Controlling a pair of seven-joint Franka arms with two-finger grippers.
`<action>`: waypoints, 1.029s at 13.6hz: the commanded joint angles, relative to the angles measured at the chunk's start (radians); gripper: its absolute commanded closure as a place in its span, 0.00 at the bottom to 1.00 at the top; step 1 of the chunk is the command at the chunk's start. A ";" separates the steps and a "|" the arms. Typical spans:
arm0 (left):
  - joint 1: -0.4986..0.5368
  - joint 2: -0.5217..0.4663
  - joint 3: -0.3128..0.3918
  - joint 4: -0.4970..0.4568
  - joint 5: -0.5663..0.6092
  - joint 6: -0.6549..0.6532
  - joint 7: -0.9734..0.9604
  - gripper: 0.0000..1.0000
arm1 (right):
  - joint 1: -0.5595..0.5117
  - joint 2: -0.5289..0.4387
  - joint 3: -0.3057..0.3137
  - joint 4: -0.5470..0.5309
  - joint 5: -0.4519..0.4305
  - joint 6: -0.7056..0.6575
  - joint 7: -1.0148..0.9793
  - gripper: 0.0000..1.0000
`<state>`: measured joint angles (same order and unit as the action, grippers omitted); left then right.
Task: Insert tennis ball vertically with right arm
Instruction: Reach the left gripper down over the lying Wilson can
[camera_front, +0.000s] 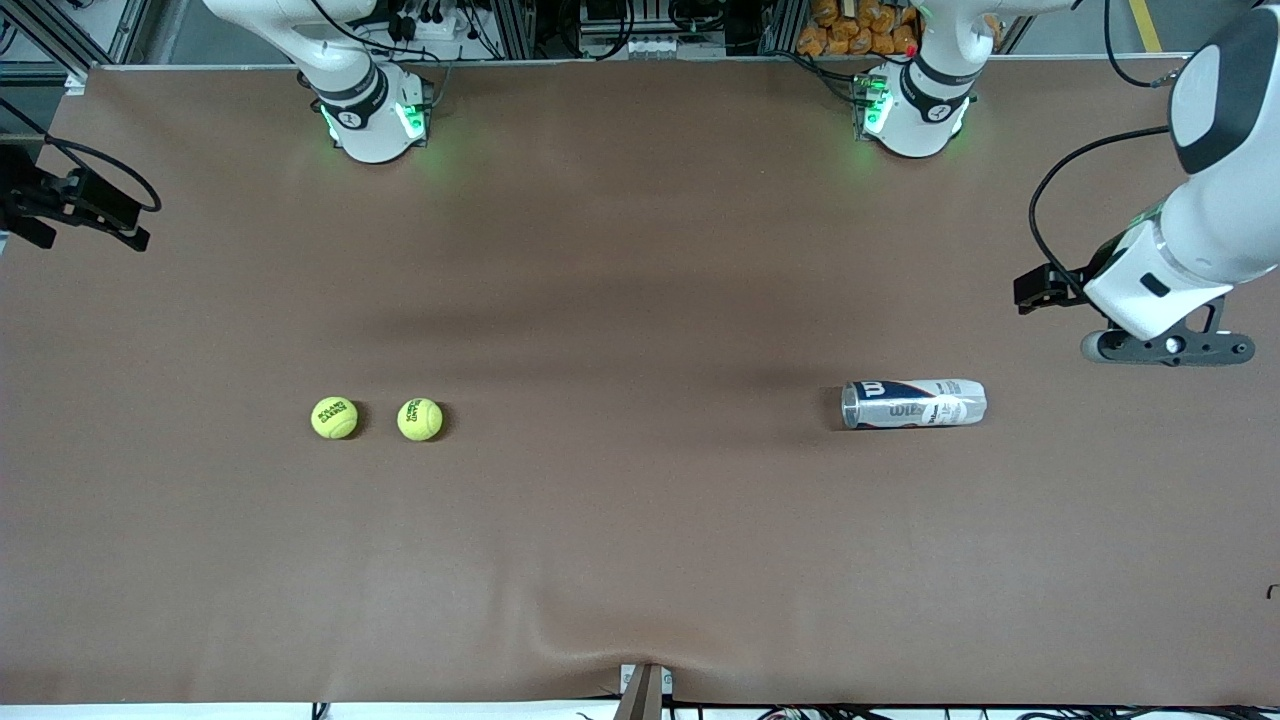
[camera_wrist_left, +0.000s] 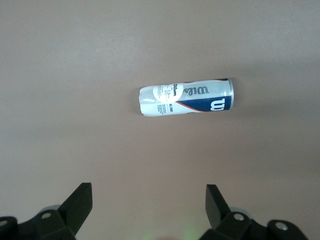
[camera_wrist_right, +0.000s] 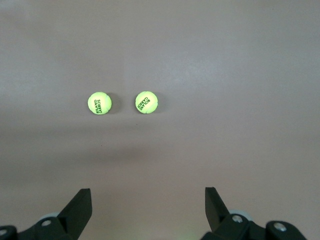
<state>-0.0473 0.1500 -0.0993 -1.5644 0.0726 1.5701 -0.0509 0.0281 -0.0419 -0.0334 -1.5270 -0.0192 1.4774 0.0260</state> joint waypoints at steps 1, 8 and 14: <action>-0.002 0.009 0.000 -0.022 0.019 0.033 0.063 0.00 | -0.016 0.007 0.013 0.013 -0.004 -0.009 -0.003 0.00; 0.001 0.068 0.000 -0.022 0.026 0.065 0.222 0.00 | -0.016 0.005 0.013 0.013 -0.004 -0.011 -0.003 0.00; -0.019 0.131 -0.010 -0.022 0.081 0.090 0.288 0.00 | -0.016 0.005 0.013 0.013 -0.004 -0.009 -0.003 0.00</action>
<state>-0.0566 0.2586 -0.1058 -1.5870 0.1289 1.6459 0.2039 0.0281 -0.0418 -0.0334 -1.5270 -0.0192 1.4773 0.0260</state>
